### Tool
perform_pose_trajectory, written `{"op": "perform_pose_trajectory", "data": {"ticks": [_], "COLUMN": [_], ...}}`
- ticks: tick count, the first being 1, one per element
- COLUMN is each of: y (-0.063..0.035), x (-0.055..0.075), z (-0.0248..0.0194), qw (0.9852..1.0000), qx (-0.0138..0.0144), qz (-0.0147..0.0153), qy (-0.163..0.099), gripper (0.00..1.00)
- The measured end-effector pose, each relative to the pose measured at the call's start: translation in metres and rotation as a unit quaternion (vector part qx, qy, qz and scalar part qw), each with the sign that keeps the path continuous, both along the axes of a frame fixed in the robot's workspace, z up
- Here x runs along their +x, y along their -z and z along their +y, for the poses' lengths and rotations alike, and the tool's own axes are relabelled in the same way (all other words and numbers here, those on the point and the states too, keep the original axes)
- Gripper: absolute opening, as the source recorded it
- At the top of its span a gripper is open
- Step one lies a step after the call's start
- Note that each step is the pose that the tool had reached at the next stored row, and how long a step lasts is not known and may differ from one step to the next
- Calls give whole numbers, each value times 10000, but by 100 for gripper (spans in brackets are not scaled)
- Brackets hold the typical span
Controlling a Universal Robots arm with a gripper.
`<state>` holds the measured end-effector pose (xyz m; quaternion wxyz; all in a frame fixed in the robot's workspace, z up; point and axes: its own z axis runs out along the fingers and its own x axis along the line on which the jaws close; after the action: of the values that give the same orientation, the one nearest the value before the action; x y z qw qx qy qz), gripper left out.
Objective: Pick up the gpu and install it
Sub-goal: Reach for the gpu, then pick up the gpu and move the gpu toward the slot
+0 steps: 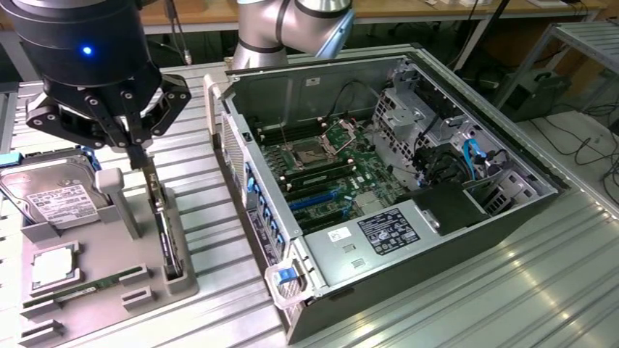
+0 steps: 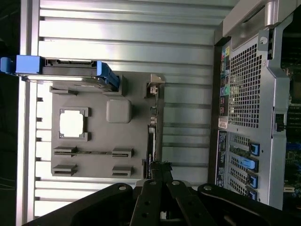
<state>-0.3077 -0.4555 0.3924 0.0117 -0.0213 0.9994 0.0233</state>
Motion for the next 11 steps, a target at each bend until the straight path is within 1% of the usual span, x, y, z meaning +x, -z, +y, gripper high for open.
{"op": "perform_pose_trajectory", "data": {"ticks": [5,11], "y": [0,0], "x": [-55,-59], "z": [0,-1], "qw": [10000,10000], "qx": [0,0], "qz": [0,0], "qy": [0,0], "gripper": [11,11]}}
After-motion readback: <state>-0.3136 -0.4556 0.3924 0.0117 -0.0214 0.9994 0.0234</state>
